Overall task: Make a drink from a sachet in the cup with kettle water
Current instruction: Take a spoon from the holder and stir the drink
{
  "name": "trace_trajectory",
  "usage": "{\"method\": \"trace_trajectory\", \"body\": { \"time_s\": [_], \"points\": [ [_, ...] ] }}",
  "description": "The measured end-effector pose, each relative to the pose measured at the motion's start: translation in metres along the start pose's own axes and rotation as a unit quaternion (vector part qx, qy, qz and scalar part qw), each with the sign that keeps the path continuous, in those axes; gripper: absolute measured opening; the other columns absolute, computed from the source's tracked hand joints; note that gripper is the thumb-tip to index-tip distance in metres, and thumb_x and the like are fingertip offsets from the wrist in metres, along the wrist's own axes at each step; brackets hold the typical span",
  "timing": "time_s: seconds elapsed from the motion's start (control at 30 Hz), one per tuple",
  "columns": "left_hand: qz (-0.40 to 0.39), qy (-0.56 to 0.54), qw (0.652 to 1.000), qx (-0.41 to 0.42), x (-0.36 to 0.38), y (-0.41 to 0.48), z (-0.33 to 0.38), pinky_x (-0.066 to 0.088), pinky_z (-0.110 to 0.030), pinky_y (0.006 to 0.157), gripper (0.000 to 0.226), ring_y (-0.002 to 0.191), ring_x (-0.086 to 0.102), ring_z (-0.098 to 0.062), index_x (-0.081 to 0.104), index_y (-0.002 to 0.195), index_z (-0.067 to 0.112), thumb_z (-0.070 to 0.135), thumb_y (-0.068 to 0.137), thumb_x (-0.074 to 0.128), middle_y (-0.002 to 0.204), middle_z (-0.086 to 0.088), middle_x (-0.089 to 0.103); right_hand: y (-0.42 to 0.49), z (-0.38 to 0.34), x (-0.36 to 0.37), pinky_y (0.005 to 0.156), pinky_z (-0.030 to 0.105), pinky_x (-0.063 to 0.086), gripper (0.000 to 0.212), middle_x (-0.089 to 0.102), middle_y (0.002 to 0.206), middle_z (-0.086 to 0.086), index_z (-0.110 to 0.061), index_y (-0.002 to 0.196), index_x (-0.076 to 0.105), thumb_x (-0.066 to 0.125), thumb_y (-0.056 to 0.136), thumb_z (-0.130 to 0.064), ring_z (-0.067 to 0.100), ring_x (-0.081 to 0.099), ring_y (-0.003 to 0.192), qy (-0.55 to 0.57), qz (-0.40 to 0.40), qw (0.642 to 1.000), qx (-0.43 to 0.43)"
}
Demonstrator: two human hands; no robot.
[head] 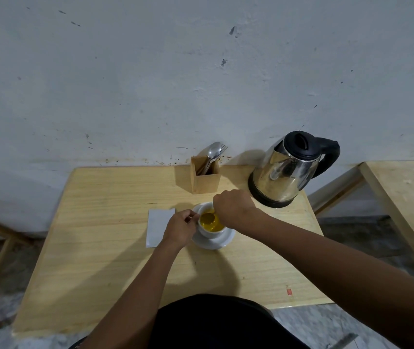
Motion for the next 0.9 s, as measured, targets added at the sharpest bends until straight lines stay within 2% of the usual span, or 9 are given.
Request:
{"method": "trace_trajectory", "body": {
  "time_s": [0.17,0.23,0.33,0.5,0.67,0.77,0.9],
  "points": [
    [0.001,0.005,1.000,0.005,-0.0005,0.0001,-0.0002,0.044,-0.026,0.069,0.017,0.090,0.061,-0.020,0.069,0.094,0.019,0.022,0.095,0.052,0.093,-0.005,0.070,0.0006,0.0067,-0.0018,0.060,0.029,0.038,0.017,0.066,0.097,0.006,-0.011,0.107,0.061,0.051,0.096,-0.018,0.020,0.050,0.071,-0.008,-0.004,1.000,0.014],
    [0.000,0.001,1.000,0.005,-0.0005,0.0001,-0.0008,0.044,-0.027,0.067,0.017,0.088,0.062,-0.021,0.068,0.090,0.019,0.024,0.095,0.053,0.091,-0.006,0.070,-0.0001,0.0083,-0.0023,0.059,0.029,0.037,0.016,0.063,0.089,0.004,-0.011,0.105,0.062,0.052,0.095,-0.018,0.019,0.050,0.070,-0.017,-0.009,1.000,0.014],
    [0.004,0.004,1.000,-0.001,-0.0001,-0.0008,-0.0001,0.041,-0.027,0.071,0.018,0.088,0.060,-0.021,0.068,0.096,0.015,0.025,0.095,0.053,0.091,-0.004,0.067,-0.0007,0.0063,-0.0020,0.061,0.028,0.039,0.016,0.050,0.073,0.000,-0.012,0.103,0.059,0.057,0.093,-0.023,0.018,0.051,0.071,-0.021,-0.031,0.999,-0.011],
    [0.002,0.006,1.000,-0.008,0.0002,-0.0012,0.0005,0.041,-0.028,0.075,0.020,0.092,0.059,-0.020,0.067,0.103,0.016,0.025,0.095,0.052,0.095,-0.003,0.067,0.0006,-0.0001,-0.0031,0.062,0.030,0.041,0.019,0.047,0.071,-0.001,-0.013,0.101,0.056,0.058,0.091,-0.030,0.018,0.052,0.072,0.010,-0.021,0.999,-0.032],
    [0.005,0.005,1.000,-0.001,-0.0004,-0.0016,0.0007,0.041,-0.023,0.063,0.014,0.088,0.061,-0.020,0.067,0.092,0.020,0.023,0.095,0.053,0.090,-0.004,0.068,0.0022,0.0005,-0.0012,0.063,0.031,0.041,0.015,0.057,0.085,0.005,-0.011,0.105,0.060,0.053,0.093,-0.018,0.022,0.053,0.073,0.003,0.008,1.000,-0.005],
    [0.003,0.009,1.000,0.003,-0.0012,-0.0014,0.0007,0.042,-0.023,0.064,0.019,0.090,0.062,-0.021,0.070,0.098,0.016,0.020,0.095,0.051,0.094,-0.005,0.070,0.0011,0.0034,0.0018,0.062,0.031,0.040,0.017,0.066,0.096,0.006,-0.010,0.107,0.061,0.050,0.095,-0.016,0.023,0.059,0.078,-0.010,0.007,1.000,0.006],
    [0.005,0.012,1.000,0.000,-0.0004,-0.0027,0.0024,0.041,-0.025,0.068,0.020,0.089,0.060,-0.021,0.069,0.100,0.014,0.022,0.095,0.052,0.092,-0.005,0.068,0.0000,0.0045,0.0040,0.063,0.029,0.040,0.017,0.059,0.085,0.003,-0.011,0.107,0.060,0.049,0.096,-0.018,0.019,0.052,0.073,-0.024,-0.011,1.000,0.017]
  ]
}}
Point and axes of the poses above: each hand's wrist, its own y-axis towards the middle knuckle, its own x-axis out of the palm, z = x × y, the point moved 3 cm from there along y, towards the middle knuckle
